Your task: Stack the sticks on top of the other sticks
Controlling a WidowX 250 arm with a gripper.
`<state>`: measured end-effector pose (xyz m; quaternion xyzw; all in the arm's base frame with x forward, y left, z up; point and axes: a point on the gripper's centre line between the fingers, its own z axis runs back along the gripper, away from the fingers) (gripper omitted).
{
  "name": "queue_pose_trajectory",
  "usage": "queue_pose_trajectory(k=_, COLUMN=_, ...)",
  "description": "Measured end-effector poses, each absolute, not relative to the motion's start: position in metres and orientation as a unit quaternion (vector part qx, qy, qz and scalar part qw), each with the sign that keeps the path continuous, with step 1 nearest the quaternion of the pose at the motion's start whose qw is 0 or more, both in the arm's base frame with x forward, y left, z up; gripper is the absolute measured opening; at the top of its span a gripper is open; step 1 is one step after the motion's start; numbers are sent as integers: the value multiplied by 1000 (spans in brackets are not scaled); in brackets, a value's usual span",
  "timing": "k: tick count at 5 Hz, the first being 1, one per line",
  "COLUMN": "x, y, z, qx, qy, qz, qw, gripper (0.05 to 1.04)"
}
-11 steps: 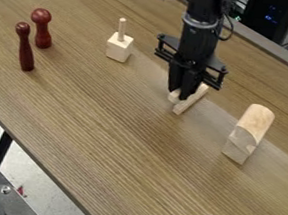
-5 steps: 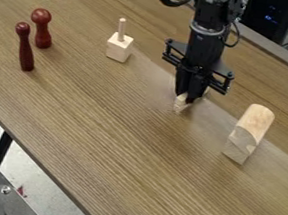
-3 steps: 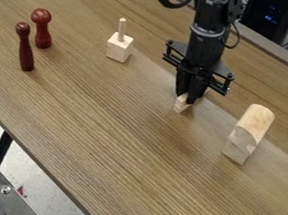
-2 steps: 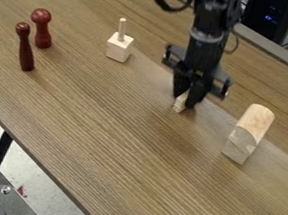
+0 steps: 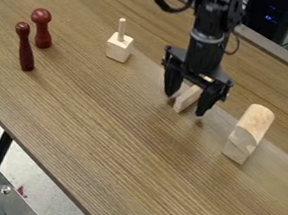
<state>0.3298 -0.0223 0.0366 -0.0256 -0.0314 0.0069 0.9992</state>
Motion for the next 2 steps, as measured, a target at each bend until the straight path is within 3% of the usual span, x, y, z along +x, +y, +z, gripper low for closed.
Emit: queue_pose_trajectory(k=2, x=328, y=-1, z=111, qx=-52, qy=-113, qz=53, qw=991, gripper=1000)
